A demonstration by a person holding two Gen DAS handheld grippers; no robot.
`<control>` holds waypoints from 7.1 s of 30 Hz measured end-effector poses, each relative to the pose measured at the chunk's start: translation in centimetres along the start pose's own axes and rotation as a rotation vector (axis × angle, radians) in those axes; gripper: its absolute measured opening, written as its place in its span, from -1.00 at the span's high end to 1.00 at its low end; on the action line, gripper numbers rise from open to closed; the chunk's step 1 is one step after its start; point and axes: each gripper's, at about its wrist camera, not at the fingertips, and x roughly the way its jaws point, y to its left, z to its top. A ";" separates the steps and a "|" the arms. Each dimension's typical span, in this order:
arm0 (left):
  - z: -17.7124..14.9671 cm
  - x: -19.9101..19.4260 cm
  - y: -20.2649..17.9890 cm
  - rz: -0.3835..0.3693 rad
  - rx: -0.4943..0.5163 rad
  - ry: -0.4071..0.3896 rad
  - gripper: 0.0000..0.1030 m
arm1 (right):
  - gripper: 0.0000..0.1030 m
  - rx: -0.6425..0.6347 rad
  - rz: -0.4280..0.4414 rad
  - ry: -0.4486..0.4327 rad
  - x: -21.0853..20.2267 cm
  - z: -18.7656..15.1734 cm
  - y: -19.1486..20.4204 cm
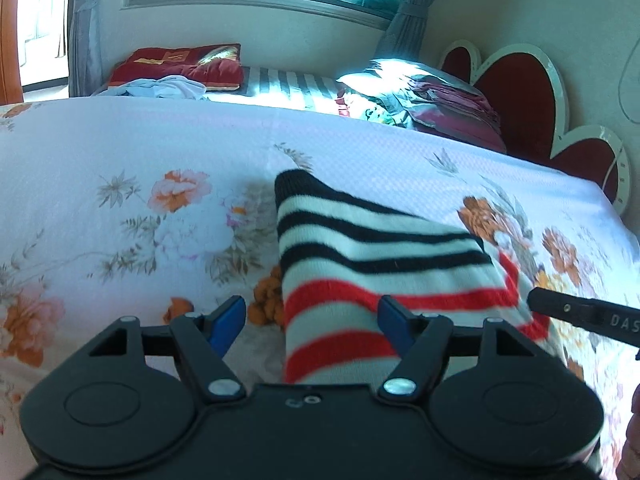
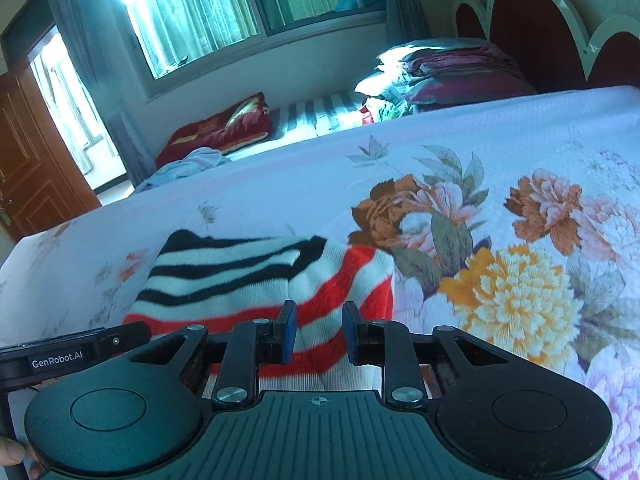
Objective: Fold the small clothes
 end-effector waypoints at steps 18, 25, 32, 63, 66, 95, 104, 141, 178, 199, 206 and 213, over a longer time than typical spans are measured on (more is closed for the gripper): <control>-5.1 -5.4 0.0 -0.070 0.022 0.025 -0.43 | 0.53 -0.068 0.017 0.023 -6.2 -5.7 -0.6; -6.1 -4.7 1.2 -0.100 0.001 0.058 -0.49 | 0.53 0.061 0.040 0.065 -6.7 -8.0 -2.2; -6.3 -4.4 1.2 -0.105 0.019 0.083 -0.53 | 0.51 0.070 0.021 0.104 -6.3 -9.3 -2.4; -2.3 2.6 2.4 -0.341 -0.176 0.188 -0.63 | -0.43 0.288 0.219 0.102 1.6 -3.3 -6.4; -2.0 2.8 2.3 -0.348 -0.176 0.197 -0.58 | -0.03 0.297 0.264 0.108 2.3 -3.3 -6.3; 2.0 -10.6 24.1 -0.273 -0.165 -0.016 0.06 | 0.37 0.305 0.431 0.040 3.8 -2.8 20.9; 3.3 -11.5 34.3 -0.184 -0.111 -0.047 0.06 | 0.37 0.291 0.434 0.061 10.1 -5.2 32.3; 2.5 -6.8 37.8 -0.012 -0.083 -0.018 -0.39 | 0.66 0.038 0.139 0.112 18.4 -3.8 35.9; -5.0 -13.8 36.2 -0.044 -0.039 0.039 -0.43 | 0.57 0.011 0.015 0.134 6.6 -15.0 37.1; -4.3 -13.5 35.2 0.130 -0.038 0.114 -1.00 | 0.39 0.037 -0.046 0.172 6.4 -15.4 37.6; -4.7 -14.8 33.8 0.251 -0.074 0.112 -0.98 | -0.11 -0.001 -0.081 0.167 6.3 -15.3 37.3; -5.3 -18.6 32.7 0.335 -0.101 0.063 -0.96 | -0.54 -0.070 -0.065 0.096 1.8 -15.4 38.0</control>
